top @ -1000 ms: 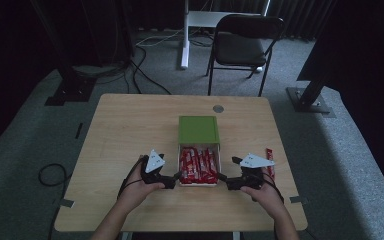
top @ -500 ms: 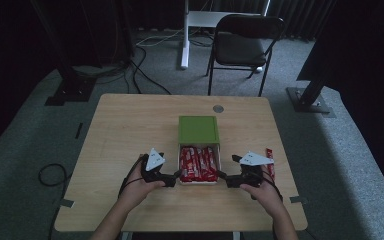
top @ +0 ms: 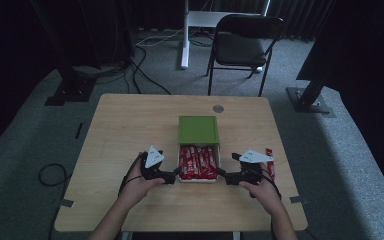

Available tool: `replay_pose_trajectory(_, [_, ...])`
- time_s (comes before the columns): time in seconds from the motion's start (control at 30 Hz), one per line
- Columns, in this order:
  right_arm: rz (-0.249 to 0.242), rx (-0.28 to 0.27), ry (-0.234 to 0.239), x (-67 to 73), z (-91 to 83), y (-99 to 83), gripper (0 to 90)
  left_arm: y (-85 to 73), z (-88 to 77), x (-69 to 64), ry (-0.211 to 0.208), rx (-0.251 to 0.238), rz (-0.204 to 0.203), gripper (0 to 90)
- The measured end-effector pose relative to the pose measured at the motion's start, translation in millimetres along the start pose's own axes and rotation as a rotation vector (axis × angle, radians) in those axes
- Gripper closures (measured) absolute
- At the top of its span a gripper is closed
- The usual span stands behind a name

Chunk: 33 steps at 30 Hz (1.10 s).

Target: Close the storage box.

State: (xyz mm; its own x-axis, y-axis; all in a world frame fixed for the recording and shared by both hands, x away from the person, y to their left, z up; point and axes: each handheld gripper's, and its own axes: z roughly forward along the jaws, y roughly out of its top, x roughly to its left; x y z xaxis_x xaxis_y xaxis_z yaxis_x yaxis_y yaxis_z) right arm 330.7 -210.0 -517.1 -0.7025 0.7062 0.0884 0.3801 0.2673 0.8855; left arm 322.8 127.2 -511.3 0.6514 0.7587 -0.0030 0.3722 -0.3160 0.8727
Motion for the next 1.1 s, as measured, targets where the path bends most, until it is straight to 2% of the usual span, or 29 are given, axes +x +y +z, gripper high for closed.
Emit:
replay_pose_trajectory(0.17, [0.005,0.001,0.002,-1.4,0.8,0.9,11.7,2.0,0.5,0.1,0.003,0.007,0.013,8.1])
replay_pose_trajectory(0.53, [0.01,0.001,-0.003,-3.7,3.8,2.9,11.7,3.5,4.3,5.8,-0.011,0.009,-0.002,8.0])
replay_pose_trajectory(1.1, [0.025,-0.006,-0.024,-10.2,9.4,6.6,11.7,8.9,11.0,9.1,0.012,0.007,0.014,8.0])
